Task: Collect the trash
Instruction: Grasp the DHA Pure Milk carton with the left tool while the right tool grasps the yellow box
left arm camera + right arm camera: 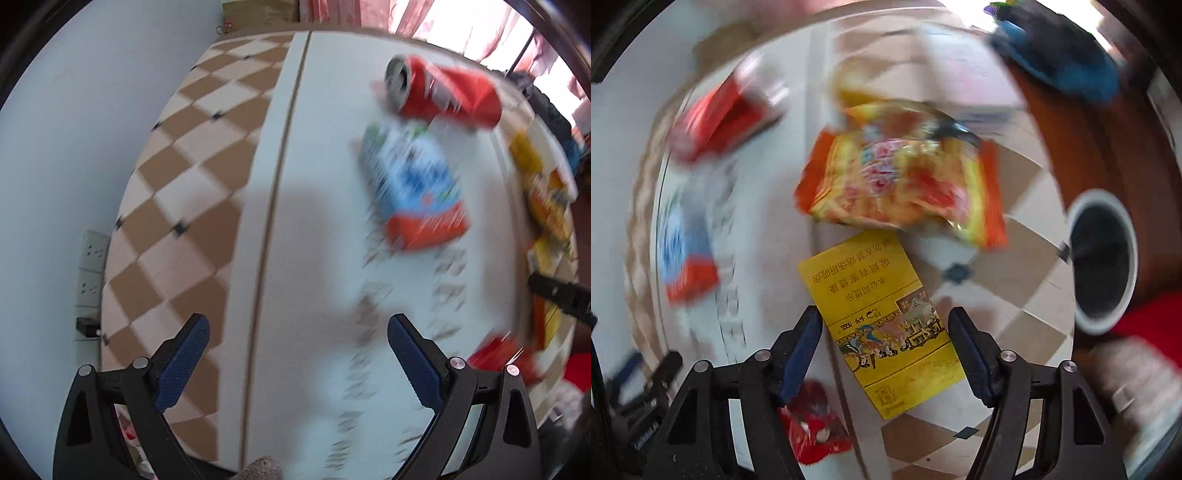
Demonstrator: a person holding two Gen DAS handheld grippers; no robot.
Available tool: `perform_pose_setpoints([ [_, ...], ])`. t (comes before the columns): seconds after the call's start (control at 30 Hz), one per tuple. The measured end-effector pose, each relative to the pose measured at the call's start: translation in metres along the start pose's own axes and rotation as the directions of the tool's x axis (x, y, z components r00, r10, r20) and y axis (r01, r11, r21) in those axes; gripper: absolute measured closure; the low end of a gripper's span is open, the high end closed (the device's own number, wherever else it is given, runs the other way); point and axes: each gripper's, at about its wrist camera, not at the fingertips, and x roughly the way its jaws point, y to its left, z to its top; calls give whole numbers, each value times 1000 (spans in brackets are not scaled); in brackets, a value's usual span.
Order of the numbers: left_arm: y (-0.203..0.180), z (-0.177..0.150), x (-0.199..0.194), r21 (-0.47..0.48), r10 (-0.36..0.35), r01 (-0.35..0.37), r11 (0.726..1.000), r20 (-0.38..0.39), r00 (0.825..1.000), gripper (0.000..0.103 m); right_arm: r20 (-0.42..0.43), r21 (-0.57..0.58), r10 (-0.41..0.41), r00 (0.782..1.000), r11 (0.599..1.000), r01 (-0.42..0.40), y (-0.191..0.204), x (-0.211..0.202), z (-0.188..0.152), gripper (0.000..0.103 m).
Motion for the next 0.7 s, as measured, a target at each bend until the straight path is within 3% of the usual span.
perform_pose_setpoints([
  [0.13, -24, 39, -1, -17, -64, 64, 998, 9, 998, 4, -56, 76, 87, 995, 994, -82, -23, -2, 11, 24],
  [0.33, -53, 77, 42, 30, -90, 93, 995, -84, 992, 6, -74, -59, 9, 997, 998, -13, -21, -4, 15, 24],
  [0.5, -56, 73, 46, 77, -78, 83, 994, -59, 995, 50, -62, -126, -31, 998, 992, 23, -3, 1, 8, 23],
  [0.7, -52, 27, 29, 146, -32, 32, 989, -6, 999, 54, -3, -204, -99, 995, 974, 97, 43, 4, -5, 36],
])
